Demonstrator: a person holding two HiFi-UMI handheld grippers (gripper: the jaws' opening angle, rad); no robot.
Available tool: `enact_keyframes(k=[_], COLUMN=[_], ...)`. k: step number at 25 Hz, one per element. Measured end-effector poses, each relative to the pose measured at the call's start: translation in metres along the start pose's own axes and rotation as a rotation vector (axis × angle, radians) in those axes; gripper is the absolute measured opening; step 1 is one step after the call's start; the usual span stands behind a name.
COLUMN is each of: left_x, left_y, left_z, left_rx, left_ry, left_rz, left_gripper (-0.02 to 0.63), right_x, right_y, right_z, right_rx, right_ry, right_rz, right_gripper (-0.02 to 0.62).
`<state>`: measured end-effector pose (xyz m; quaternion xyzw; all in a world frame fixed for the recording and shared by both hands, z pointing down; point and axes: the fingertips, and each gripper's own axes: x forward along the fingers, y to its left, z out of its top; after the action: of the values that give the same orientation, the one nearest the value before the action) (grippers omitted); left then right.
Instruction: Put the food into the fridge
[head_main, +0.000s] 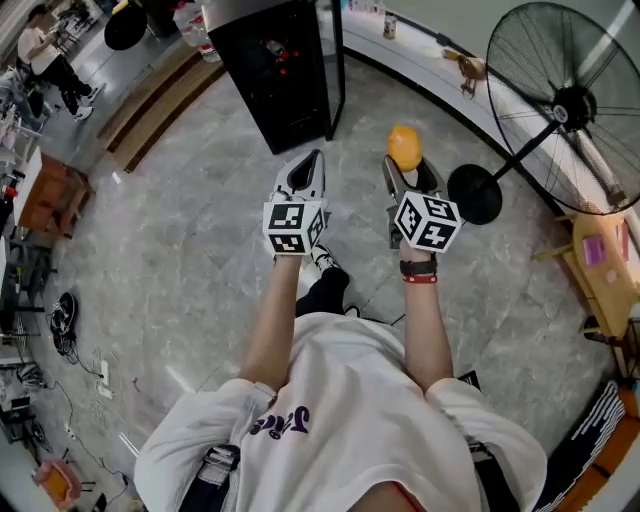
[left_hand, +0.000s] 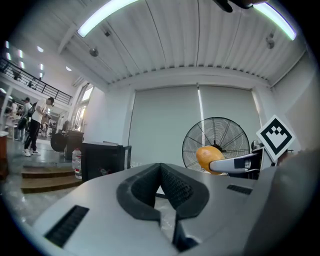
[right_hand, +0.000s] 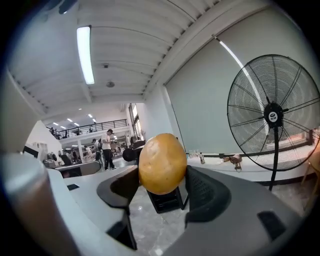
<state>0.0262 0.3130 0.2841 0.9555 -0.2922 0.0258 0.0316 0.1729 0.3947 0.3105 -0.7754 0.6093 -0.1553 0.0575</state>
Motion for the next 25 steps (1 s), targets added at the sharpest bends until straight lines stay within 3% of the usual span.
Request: enact_keyframes(k=[5,9,12,25], left_x=[0.008,0.017,0.026,0.067], left_y=[0.026,0.051,0.078,0.214], left_z=[-0.001,-0.003,-0.005,0.013], left_rx=[-0.045,-0.034,0.003,0.023], left_ry=[-0.013,-0.004,0.017,0.006], left_rz=[0.011,0.040,0.082,0.260], left_gripper=[0.018,0.018,0.018,0.018], right_x=[0.034,0.066,0.098,0.240], right_y=[0.022,0.039,0.055,0.130], right_z=[-0.001,-0.005,-0.004,-0.002], right_rx=[-0.006,-0.018,-0.028,-0.044], right_ry=[0.013,0.029,0.042,0.086], right_rz=[0.057,0.104,0.138,0.269], right_gripper=[0.302,0.302,0.302,0.302])
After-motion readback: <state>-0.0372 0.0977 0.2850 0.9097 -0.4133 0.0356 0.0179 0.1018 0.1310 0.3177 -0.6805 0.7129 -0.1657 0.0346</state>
